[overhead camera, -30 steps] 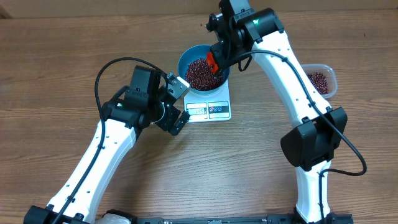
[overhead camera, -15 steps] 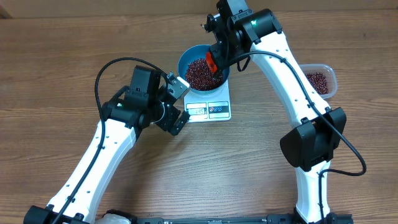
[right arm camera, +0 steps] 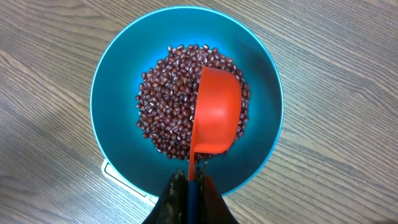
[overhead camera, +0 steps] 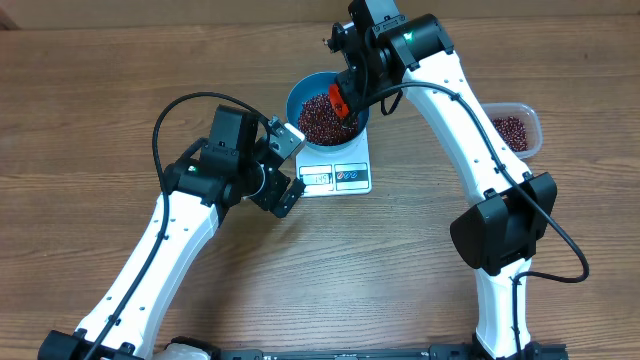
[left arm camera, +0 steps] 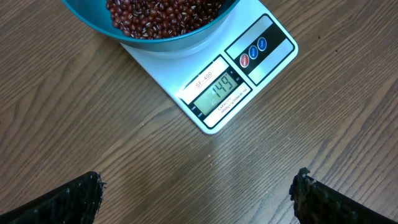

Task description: Scoop item into bowl and weigh 150g on scale

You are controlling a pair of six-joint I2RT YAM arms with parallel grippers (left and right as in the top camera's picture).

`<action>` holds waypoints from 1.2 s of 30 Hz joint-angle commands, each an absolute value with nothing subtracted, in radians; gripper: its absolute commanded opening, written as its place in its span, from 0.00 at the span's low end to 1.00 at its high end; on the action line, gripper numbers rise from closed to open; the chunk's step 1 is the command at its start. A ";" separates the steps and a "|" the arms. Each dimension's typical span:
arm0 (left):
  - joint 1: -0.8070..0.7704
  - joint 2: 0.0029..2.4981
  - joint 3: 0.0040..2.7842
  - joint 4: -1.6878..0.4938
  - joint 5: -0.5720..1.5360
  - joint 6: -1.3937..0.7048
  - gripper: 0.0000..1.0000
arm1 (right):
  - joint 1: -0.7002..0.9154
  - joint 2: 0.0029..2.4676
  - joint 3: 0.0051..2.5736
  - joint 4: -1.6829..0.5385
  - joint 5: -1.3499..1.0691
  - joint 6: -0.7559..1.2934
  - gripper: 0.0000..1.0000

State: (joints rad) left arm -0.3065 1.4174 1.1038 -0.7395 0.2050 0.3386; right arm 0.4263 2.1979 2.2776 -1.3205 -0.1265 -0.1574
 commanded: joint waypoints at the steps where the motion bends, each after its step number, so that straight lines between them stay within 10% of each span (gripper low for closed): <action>1: -0.302 1.396 1.101 -0.738 0.209 0.329 1.00 | 0.424 2.151 2.313 -1.314 -0.131 -0.167 0.04; 36: -0.302 1.396 1.101 -0.738 0.209 0.329 1.00 | 0.426 2.143 2.313 -1.317 -0.113 -0.245 0.04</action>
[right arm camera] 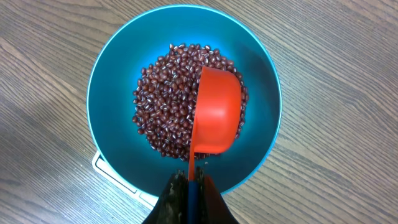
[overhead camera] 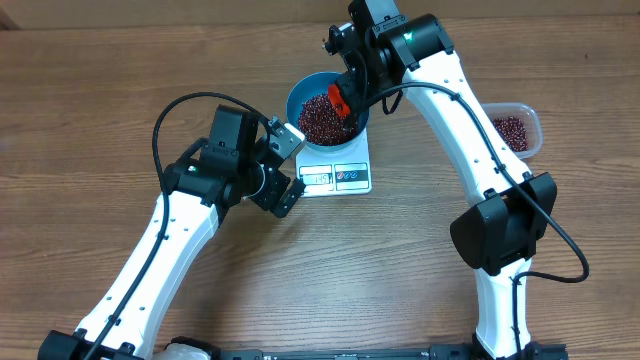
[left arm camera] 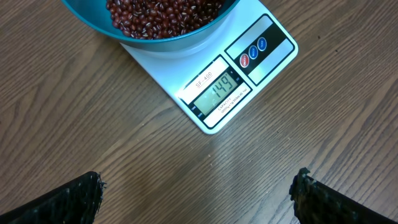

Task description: Scoop item into bowl and weigh 150g on scale

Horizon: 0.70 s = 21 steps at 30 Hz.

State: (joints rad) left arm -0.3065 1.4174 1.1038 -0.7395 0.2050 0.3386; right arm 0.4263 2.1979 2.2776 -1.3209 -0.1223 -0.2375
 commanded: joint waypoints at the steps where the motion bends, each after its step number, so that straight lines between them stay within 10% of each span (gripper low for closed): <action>1: -0.302 1.396 1.101 -0.738 0.209 0.329 1.00 | 0.426 2.143 2.313 -1.318 -0.113 -0.245 0.04; 21: -0.302 1.396 1.101 -0.738 0.209 0.329 1.00 | 0.426 2.134 2.313 -1.306 -0.106 -0.369 0.04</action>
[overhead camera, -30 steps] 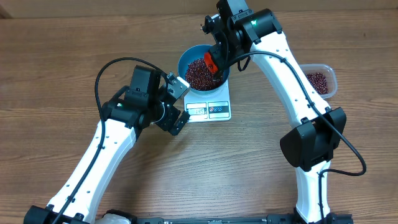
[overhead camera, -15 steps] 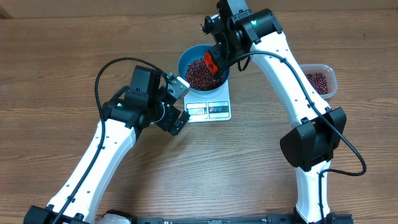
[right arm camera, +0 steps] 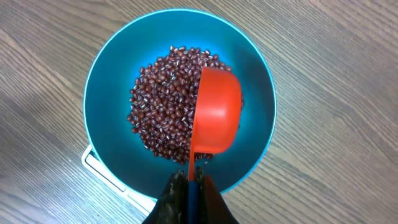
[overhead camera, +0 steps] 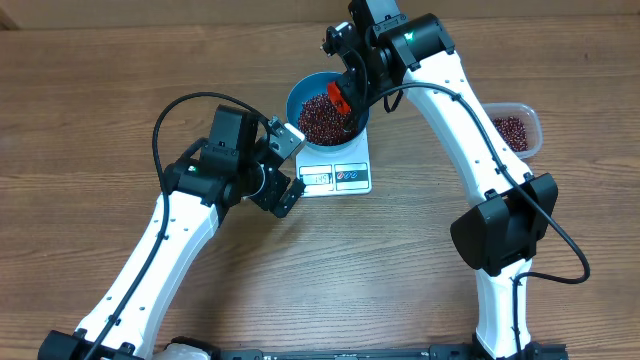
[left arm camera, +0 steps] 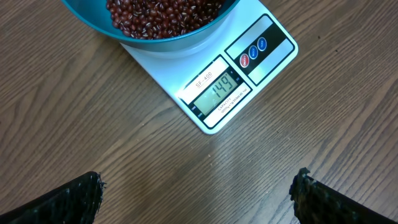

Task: Scoop item into bowl and weigh 150g on scale
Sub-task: 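Hold the tilted red scoop over the teal bowl, shaking out beans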

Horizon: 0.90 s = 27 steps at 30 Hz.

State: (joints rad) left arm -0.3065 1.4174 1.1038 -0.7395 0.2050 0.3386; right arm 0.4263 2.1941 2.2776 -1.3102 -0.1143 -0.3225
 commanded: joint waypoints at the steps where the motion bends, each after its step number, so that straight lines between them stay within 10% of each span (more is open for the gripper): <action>1: -0.302 1.396 1.101 -0.738 0.209 0.329 1.00 | 0.426 2.134 2.313 -1.306 -0.106 -0.372 0.04; 27: -0.302 1.396 1.101 -0.738 0.209 0.329 1.00 | 0.426 2.133 2.313 -1.280 -0.109 -0.496 0.04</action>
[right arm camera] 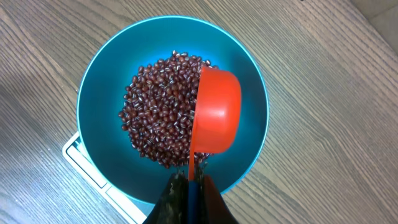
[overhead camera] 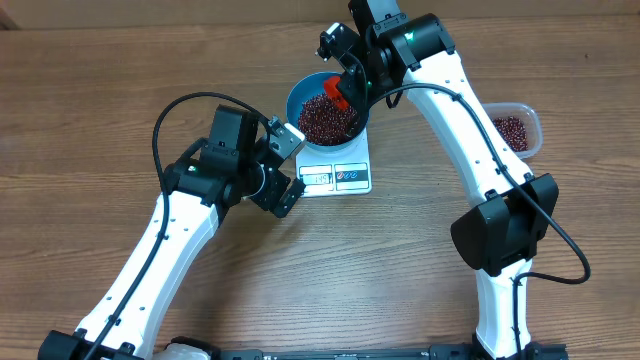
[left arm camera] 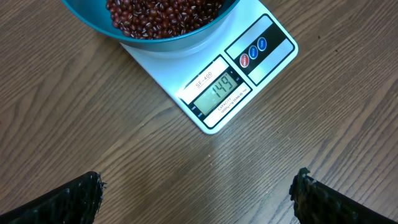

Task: Scoop item into bowl and weigh 150g on scale
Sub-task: 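Hold the tilted red scoop over the teal bowl, shaking out beans, then carry the scoop right to the clear bean tub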

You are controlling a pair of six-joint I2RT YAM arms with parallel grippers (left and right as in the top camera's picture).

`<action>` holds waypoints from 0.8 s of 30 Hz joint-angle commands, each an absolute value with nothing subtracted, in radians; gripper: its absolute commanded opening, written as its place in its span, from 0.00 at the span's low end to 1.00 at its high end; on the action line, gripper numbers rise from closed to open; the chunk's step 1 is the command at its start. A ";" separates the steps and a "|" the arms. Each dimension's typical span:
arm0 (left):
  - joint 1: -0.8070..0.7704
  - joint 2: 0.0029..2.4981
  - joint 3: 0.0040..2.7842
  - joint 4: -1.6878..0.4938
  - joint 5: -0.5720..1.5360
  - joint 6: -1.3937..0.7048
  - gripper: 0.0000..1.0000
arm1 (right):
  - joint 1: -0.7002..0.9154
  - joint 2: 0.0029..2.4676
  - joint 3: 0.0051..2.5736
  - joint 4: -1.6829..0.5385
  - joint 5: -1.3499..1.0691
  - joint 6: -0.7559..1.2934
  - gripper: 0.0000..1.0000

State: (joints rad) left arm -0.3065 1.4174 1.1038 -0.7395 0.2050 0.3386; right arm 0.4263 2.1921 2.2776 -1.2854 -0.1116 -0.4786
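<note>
A blue bowl (overhead camera: 300,99) heaped with red beans (right arm camera: 155,115) stands on the white scale (left arm camera: 214,93), whose display reads 149. My right gripper (right arm camera: 193,177) is shut on the handle of an orange scoop (right arm camera: 216,112), held bottom-up over the bowl's right half. The scoop (overhead camera: 339,90) shows at the bowl's far right rim in the overhead view. My left gripper (left arm camera: 196,193) hangs open over bare table just in front of the scale, nothing between its fingers (left arm camera: 78,199).
A clear plastic tub (overhead camera: 516,129) with more red beans sits at the right, beside the right arm. The wooden table (overhead camera: 90,110) spreads all around the scale.
The right gripper with the scoop sits a little higher above the bowl, which looks smaller in its view. The left gripper and the 149 reading are unchanged.
At every earlier moment the right gripper held the orange scoop upturned over the beans in the bowl, each time somewhat higher than before. The scale read 149 throughout, and the left gripper stayed open in front of it.
</note>
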 commanded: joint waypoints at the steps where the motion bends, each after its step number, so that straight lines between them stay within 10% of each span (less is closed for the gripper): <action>1: -0.302 1.396 1.101 -0.738 0.209 0.329 1.00 | 0.426 2.133 2.313 -1.284 -0.123 -0.496 0.04; 24: -0.302 1.396 1.101 -0.738 0.209 0.329 1.00 | 0.257 2.098 2.313 -1.336 -0.590 -0.313 0.04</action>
